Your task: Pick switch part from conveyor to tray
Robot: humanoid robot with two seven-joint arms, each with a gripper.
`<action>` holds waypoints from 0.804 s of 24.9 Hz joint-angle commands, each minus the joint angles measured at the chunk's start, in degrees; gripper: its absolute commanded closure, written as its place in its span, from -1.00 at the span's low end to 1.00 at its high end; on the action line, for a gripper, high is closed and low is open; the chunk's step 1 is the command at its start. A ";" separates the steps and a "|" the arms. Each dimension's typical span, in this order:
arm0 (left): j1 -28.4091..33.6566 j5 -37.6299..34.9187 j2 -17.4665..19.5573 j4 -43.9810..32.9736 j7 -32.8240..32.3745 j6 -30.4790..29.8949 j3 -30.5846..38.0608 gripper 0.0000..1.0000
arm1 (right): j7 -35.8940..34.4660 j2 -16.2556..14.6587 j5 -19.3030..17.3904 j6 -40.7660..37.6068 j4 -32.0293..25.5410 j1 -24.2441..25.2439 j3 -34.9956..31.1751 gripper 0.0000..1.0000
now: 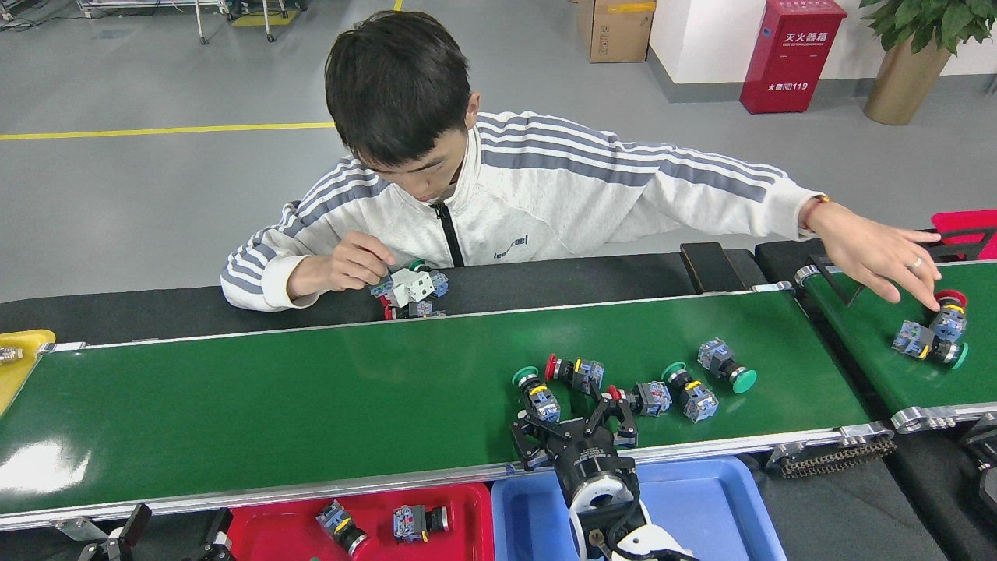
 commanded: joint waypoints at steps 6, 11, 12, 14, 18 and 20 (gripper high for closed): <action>-0.48 0.02 0.43 -0.56 0.09 0.01 -0.19 -1.00 | -0.12 1.68 0.11 -4.97 3.92 -3.55 0.30 0.89; -0.30 0.20 0.52 -0.82 0.09 0.01 -0.02 -1.00 | -0.30 1.94 0.37 -5.24 2.17 -3.03 0.66 0.96; -0.22 0.29 0.52 -0.82 0.09 -0.08 0.25 -1.00 | -0.38 1.94 0.46 -5.24 0.76 -2.68 1.88 0.97; 0.05 0.29 0.61 -0.82 0.09 -0.08 0.51 -1.00 | -0.47 1.86 0.55 -5.24 -3.37 -1.01 5.75 0.97; 0.14 0.37 0.61 -0.73 0.09 0.01 0.69 -1.00 | -0.74 1.50 0.90 -5.32 -12.42 2.16 18.15 0.81; 0.14 0.46 0.61 -0.91 0.09 0.01 1.13 -1.00 | -1.44 0.71 1.86 -5.24 -16.12 2.51 25.71 -0.98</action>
